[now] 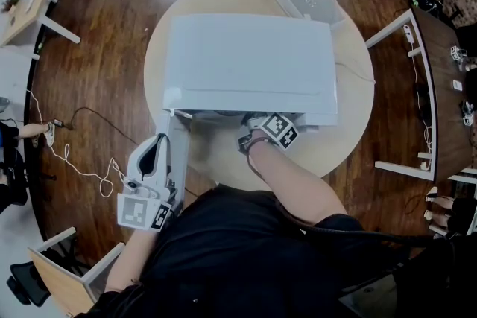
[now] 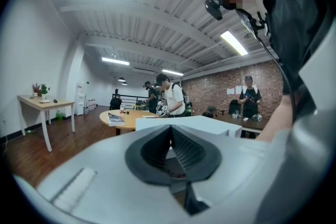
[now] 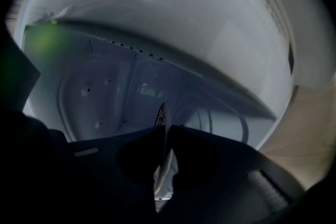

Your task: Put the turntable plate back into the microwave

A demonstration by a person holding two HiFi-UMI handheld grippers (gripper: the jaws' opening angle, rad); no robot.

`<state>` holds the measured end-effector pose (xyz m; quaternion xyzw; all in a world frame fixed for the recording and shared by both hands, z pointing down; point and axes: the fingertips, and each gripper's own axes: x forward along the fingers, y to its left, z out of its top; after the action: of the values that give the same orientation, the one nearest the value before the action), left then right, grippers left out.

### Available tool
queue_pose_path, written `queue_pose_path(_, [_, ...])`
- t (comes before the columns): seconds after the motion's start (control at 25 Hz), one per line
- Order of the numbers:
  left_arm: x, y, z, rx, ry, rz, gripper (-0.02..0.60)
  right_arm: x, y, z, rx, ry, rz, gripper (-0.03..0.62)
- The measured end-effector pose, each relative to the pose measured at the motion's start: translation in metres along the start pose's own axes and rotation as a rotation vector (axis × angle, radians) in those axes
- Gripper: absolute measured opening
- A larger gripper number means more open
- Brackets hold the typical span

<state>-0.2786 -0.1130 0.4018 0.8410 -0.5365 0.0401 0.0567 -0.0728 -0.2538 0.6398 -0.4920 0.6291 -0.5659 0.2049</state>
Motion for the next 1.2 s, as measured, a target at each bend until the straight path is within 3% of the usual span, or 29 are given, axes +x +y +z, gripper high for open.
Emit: queue_pose_path(1.2, [0.0,0.002,-0.001,-0.019,0.012,-0.006,0.005,0.016,-0.007,0.007,0.051,-0.092,-0.045,0.02])
